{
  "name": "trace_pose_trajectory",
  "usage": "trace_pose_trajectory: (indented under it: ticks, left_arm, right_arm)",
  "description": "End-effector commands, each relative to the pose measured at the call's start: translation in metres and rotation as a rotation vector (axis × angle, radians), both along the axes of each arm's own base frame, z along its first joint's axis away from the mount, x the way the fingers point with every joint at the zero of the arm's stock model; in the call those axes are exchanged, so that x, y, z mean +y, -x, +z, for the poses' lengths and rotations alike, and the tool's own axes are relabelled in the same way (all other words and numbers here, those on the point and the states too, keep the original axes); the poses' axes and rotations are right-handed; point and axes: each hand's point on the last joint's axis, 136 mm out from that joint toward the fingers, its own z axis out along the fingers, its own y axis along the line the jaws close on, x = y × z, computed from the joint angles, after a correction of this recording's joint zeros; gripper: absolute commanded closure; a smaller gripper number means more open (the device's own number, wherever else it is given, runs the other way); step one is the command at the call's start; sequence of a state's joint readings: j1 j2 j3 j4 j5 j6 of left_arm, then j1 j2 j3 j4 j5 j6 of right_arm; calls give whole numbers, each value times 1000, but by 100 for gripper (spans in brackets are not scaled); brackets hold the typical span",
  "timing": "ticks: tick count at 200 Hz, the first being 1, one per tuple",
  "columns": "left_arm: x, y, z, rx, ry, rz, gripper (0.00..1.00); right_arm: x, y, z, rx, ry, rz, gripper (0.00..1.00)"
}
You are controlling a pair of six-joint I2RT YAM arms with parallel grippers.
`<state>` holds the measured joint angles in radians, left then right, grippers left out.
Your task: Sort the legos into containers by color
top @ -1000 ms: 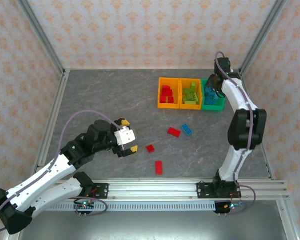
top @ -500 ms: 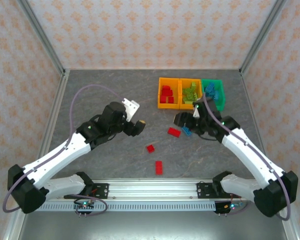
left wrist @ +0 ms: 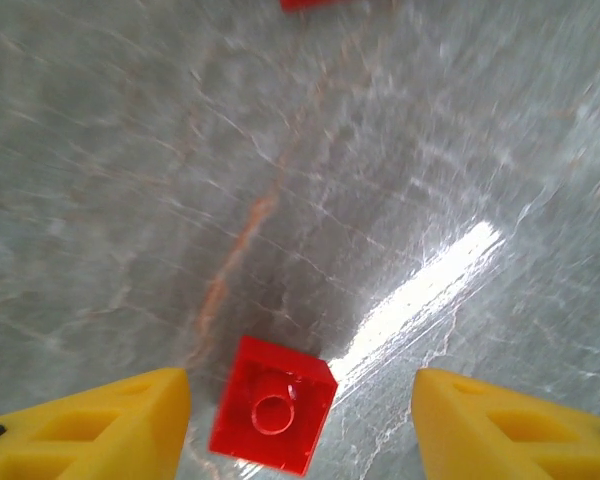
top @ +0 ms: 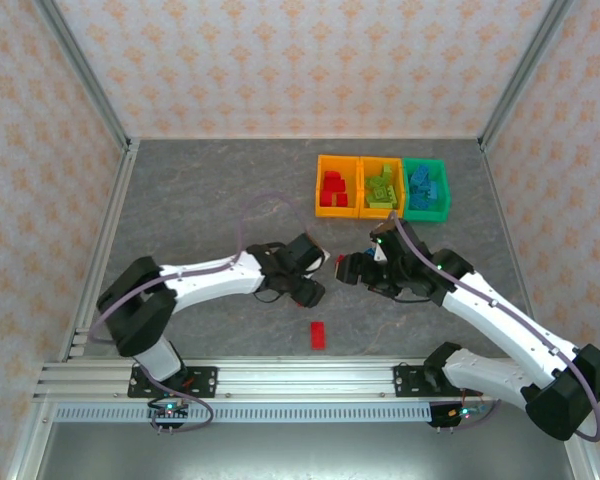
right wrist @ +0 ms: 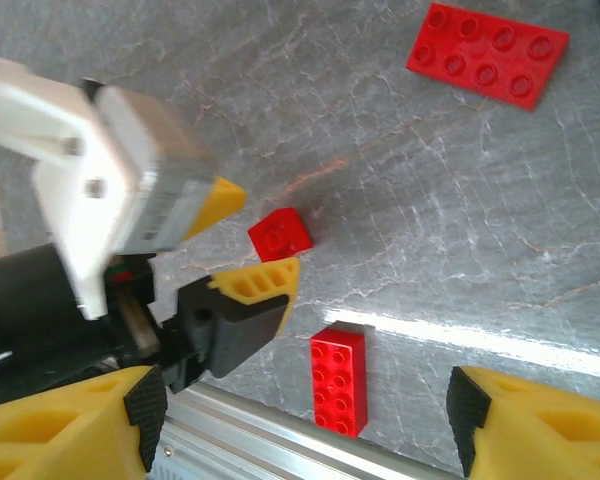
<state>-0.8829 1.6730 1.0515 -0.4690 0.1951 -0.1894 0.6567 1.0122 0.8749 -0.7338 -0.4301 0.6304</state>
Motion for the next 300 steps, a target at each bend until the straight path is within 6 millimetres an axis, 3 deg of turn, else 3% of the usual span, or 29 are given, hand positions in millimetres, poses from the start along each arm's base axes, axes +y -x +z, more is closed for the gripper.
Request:
trace_pose_trajectory:
  ticks: [1, 35, 73, 95, 114, 135, 150, 172, 203, 209, 257, 277, 300]
  left_arm:
    - [1, 2, -5, 13, -58, -39, 39]
    - [10, 2, -26, 27, -135, -62, 45]
    - [14, 4, -35, 38, -170, -69, 56]
    - [19, 2, -38, 29, -197, -62, 67]
    - [17, -1, -31, 10, -182, -52, 75]
    - [3, -13, 1, -57, -87, -31, 76]
    - [-11, -35, 34, -127, -10, 7, 77]
    - [-21, -89, 79, -247, 55, 115, 77]
    - [-20, -173, 112, -385, 46, 256, 78]
    - [-21, -190, 104, -384, 30, 278, 78]
    - [-49, -281, 124, -498, 95, 322, 78]
    - [-58, -304, 122, -512, 109, 328, 75]
    - [-67, -314, 120, -506, 143, 353, 66]
  right_arm:
    - [-11, 8, -11, 28, 44, -23, 24]
    - [-15, 9, -10, 23, 58, -32, 25]
    - [-17, 11, -11, 30, 67, -37, 25]
    - [-17, 10, -11, 31, 61, -42, 25]
    - [-15, 10, -8, 27, 48, -45, 26]
    - [-14, 6, 5, -16, 13, -61, 26]
    - [-22, -3, 18, -89, -1, -125, 26]
    - [-40, -11, 33, -180, -12, -239, 26]
    - [-53, -10, 36, -207, -24, -313, 26]
    - [-54, -9, 37, -204, -23, -316, 26]
    - [-54, -7, 39, -199, -28, -316, 27]
    - [-55, -5, 41, -199, -26, -313, 27]
    - [-60, -3, 43, -206, -26, -326, 27]
